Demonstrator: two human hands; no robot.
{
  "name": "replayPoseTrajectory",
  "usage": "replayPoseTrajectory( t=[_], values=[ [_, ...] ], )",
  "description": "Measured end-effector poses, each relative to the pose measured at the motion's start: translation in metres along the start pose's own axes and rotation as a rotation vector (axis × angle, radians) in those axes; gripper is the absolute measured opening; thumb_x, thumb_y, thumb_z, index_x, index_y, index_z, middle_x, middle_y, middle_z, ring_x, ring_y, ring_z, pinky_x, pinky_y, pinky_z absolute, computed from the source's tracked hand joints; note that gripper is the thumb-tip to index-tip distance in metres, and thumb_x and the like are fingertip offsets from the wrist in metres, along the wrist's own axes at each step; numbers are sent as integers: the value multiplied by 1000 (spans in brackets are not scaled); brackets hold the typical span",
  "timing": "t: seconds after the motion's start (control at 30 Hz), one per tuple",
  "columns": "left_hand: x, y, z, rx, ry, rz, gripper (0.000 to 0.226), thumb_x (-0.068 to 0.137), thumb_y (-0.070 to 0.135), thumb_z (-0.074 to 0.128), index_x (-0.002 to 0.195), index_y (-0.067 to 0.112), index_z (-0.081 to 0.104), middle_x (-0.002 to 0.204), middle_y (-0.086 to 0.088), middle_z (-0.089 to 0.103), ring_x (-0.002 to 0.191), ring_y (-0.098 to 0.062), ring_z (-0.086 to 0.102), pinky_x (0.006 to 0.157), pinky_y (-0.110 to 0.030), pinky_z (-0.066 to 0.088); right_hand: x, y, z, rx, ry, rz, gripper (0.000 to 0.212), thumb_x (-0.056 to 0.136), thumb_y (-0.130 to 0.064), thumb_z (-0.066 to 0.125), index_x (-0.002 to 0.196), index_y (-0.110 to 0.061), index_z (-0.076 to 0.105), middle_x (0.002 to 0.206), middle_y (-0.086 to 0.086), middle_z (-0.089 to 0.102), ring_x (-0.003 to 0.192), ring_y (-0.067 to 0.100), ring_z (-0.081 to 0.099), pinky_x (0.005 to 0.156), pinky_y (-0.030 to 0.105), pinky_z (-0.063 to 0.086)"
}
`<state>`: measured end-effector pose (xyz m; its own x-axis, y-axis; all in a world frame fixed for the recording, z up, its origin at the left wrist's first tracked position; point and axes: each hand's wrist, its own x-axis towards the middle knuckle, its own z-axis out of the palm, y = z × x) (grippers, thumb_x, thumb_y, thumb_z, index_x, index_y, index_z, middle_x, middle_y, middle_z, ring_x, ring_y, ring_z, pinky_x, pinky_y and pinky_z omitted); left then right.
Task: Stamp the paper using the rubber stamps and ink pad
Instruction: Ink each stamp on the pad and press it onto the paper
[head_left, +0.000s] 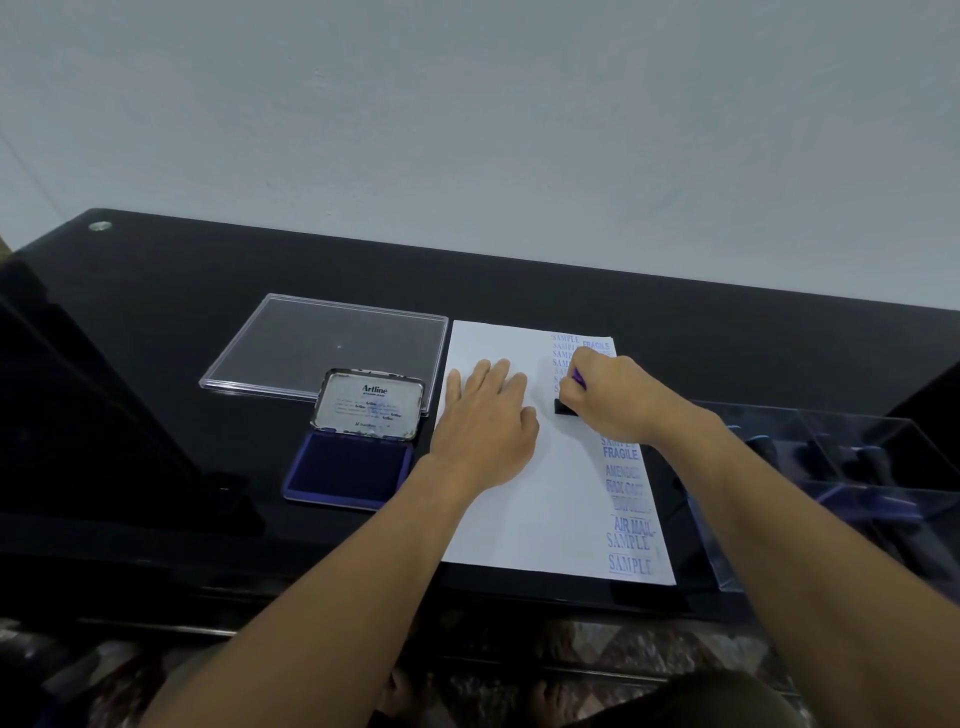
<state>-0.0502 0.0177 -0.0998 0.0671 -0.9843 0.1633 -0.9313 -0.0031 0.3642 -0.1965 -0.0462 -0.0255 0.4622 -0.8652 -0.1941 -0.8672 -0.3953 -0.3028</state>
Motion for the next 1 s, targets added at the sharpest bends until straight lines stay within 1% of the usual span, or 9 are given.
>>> replayPoseTrajectory(
  t=[0.1, 0.2, 0.37, 0.53, 0.67, 0.8, 1.0],
  values=[
    [-1, 0, 1, 4, 10, 1, 42, 100, 27, 31, 138, 13, 42, 157, -5, 27, 144, -23, 17, 120, -49, 5, -2, -2, 4, 4, 26, -2, 18, 105, -27, 40, 90, -17, 38, 75, -1, 48, 59, 13, 43, 51, 25, 31],
    [-1, 1, 2, 9, 9, -3, 44, 101, 27, 30, 142, 14, 39, 159, -5, 23, 147, -23, 13, 121, -49, 3, -2, -2, 9, 21, 59, 17, 17, 104, -28, 40, 95, -14, 40, 77, 3, 52, 60, 15, 45, 51, 27, 35],
    [-2, 1, 2, 8, 2, -9, 46, 102, 28, 29, 145, 15, 36, 161, -5, 20, 148, -22, 10, 121, -48, 1, 0, -1, 14, 47, 107, 56, 17, 102, -26, 41, 93, -12, 42, 78, 7, 55, 61, 18, 44, 52, 32, 36],
    [-2, 1, 2, 10, -4, -12, 47, 102, 28, 28, 146, 15, 34, 162, -4, 19, 149, -22, 8, 121, -48, 1, 1, -2, 15, 50, 114, 52, 17, 102, -26, 41, 91, -13, 40, 80, 7, 56, 60, 18, 45, 52, 31, 36],
    [-3, 1, 1, 5, -2, -15, 47, 102, 28, 29, 147, 15, 34, 161, -4, 19, 148, -22, 9, 121, -48, 1, 5, 1, 19, 50, 131, 55, 17, 101, -27, 42, 91, -13, 41, 84, 12, 61, 62, 20, 46, 54, 35, 39],
    [-2, 2, 1, 8, 2, -13, 45, 101, 28, 29, 144, 15, 36, 161, -4, 21, 148, -22, 11, 120, -47, 2, 7, 3, 22, 39, 146, 56, 17, 101, -29, 42, 94, -13, 43, 87, 10, 62, 64, 23, 53, 55, 38, 44],
    [-3, 2, 1, 14, 9, -13, 44, 101, 27, 30, 143, 15, 38, 160, -4, 22, 147, -22, 13, 120, -47, 3, 9, 3, 21, 41, 143, 54, 17, 100, -30, 43, 95, -14, 44, 87, 9, 63, 72, 30, 63, 62, 45, 54]
  ],
)
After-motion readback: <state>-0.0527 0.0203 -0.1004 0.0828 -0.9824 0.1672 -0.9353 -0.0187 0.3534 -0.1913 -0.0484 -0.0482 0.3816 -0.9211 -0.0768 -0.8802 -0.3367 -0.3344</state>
